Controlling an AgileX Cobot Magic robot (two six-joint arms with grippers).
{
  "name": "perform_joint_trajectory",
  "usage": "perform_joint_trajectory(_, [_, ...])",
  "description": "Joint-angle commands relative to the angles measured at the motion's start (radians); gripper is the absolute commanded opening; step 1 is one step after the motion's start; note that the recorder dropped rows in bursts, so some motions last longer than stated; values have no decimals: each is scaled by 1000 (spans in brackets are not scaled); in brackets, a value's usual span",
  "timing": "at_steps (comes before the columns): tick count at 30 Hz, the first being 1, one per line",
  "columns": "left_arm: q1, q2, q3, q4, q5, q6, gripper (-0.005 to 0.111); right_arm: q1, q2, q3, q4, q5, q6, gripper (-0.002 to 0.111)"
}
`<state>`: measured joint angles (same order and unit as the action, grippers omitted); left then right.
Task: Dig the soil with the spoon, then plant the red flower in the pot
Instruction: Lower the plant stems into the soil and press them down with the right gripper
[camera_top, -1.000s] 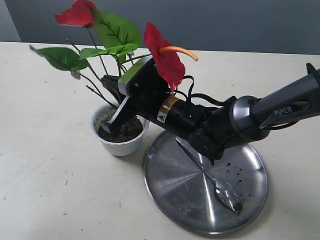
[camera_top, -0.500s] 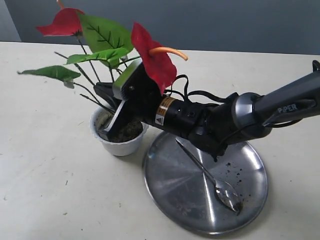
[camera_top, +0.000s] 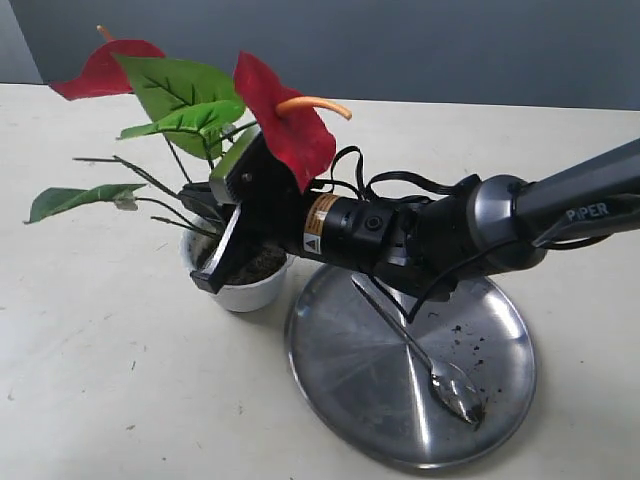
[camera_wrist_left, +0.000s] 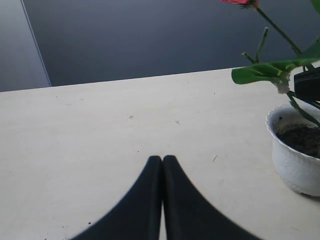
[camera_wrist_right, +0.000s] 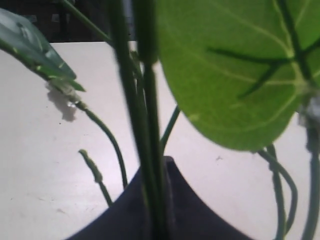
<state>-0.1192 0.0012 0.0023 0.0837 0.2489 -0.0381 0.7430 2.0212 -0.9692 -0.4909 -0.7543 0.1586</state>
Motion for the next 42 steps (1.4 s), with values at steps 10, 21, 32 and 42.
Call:
perform_joint_trajectory(10, [-5, -1, -2, 0, -9, -4, 1, -3, 38, 26, 29, 214, 19, -1])
perform_joint_trajectory(21, [-5, -1, -2, 0, -9, -4, 1, -3, 32, -7, 56, 106, -26, -1])
perform_joint_trajectory(32, [-5, -1, -2, 0, -9, -4, 1, -3, 3, -7, 51, 358, -24, -1])
perform_joint_trajectory(42, [-5, -1, -2, 0, -9, -4, 1, 28, -31, -7, 40, 410, 3, 24])
